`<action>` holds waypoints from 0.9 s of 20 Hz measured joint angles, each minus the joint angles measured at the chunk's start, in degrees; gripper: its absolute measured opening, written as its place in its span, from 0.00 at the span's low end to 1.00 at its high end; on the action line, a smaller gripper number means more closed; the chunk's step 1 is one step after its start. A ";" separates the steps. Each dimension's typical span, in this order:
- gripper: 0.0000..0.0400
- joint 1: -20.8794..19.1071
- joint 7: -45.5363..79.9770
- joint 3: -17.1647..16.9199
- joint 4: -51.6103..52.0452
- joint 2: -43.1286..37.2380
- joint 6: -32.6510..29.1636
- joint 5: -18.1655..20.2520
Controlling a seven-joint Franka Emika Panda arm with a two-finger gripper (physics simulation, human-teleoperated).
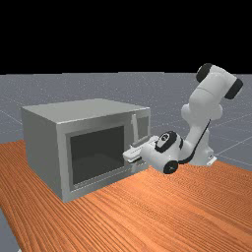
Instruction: Open the microwave
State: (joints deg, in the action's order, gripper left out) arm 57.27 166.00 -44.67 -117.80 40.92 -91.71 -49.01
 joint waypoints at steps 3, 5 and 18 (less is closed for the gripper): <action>0.43 0.80 0.00 -0.77 -0.04 0.55 -0.50 0.57; 0.63 1.13 0.00 -1.47 0.14 0.77 -0.95 0.87; 1.00 4.32 0.00 -5.82 0.79 3.21 -3.35 3.46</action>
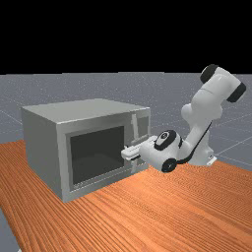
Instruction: Open the microwave
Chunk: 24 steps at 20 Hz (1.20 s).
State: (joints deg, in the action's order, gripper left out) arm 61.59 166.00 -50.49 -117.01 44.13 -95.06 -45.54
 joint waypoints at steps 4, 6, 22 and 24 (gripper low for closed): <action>0.95 -0.72 0.00 -0.37 1.89 2.43 -0.74 3.13; 0.97 -0.73 0.00 -0.57 2.76 3.91 -1.77 3.76; 0.41 8.06 0.00 -4.21 -2.45 5.25 -6.21 5.39; 0.40 8.64 0.00 -4.29 -2.18 5.57 -5.78 5.65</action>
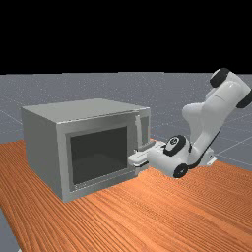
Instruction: Open the microwave
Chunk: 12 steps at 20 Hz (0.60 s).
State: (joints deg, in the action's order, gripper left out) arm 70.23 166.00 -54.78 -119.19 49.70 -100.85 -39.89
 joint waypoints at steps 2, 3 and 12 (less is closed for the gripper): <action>0.39 0.58 0.00 0.01 -0.07 -0.40 -0.24 0.04; 0.41 1.63 0.00 -0.30 -1.52 -1.95 -2.39 -1.28; 0.38 8.26 0.00 1.19 -0.07 -5.51 -2.97 -6.37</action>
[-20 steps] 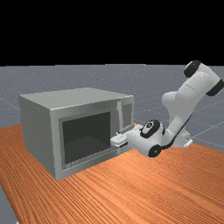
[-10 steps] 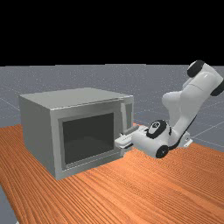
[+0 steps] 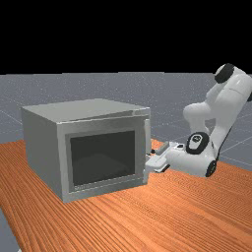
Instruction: Open the microwave
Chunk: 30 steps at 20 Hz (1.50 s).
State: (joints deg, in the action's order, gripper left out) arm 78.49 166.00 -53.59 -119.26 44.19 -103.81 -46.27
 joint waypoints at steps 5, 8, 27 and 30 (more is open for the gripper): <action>0.48 0.43 0.00 1.69 6.82 3.00 -0.40 -0.24; 0.74 1.78 0.00 1.36 10.45 5.25 0.75 -2.17; 0.00 15.82 0.00 -5.55 -1.29 -11.19 -4.59 -3.36; 0.00 19.36 0.00 -7.54 -6.35 -18.04 -8.68 -5.05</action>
State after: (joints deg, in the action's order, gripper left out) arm 97.85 166.00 -61.13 -125.60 26.15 -112.49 -51.31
